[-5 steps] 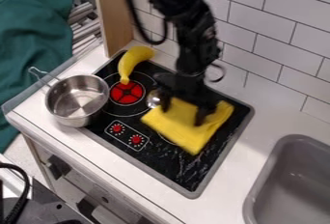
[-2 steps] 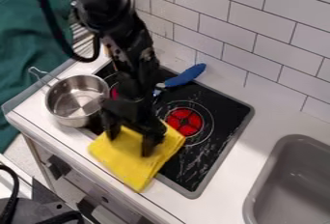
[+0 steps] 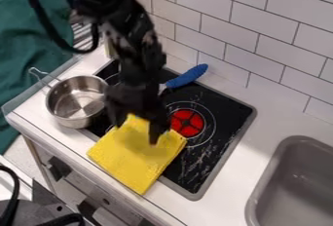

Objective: Moved the yellow cloth on the lower right side of the stove.

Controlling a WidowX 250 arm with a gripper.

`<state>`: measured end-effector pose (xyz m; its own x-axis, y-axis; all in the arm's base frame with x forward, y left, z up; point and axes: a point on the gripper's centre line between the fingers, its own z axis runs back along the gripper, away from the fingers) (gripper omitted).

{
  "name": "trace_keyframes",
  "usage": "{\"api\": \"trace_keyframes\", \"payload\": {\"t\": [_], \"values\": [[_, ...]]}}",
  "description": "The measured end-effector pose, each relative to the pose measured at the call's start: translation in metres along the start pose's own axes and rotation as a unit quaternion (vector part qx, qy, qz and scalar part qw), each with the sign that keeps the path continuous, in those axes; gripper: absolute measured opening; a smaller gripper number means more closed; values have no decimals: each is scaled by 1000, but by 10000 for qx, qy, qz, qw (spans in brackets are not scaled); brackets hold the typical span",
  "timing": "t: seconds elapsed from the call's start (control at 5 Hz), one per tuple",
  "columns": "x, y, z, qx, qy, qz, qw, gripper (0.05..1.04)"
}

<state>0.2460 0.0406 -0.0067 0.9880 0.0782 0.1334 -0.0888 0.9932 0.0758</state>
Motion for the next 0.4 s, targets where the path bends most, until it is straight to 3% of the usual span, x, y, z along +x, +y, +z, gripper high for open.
{"api": "trace_keyframes", "payload": {"t": [0.2,0.4], "values": [[18,-10,26,29,-308,-132,9994,1009],[21,-12,40,-39,-268,161,9995,1009]]}}
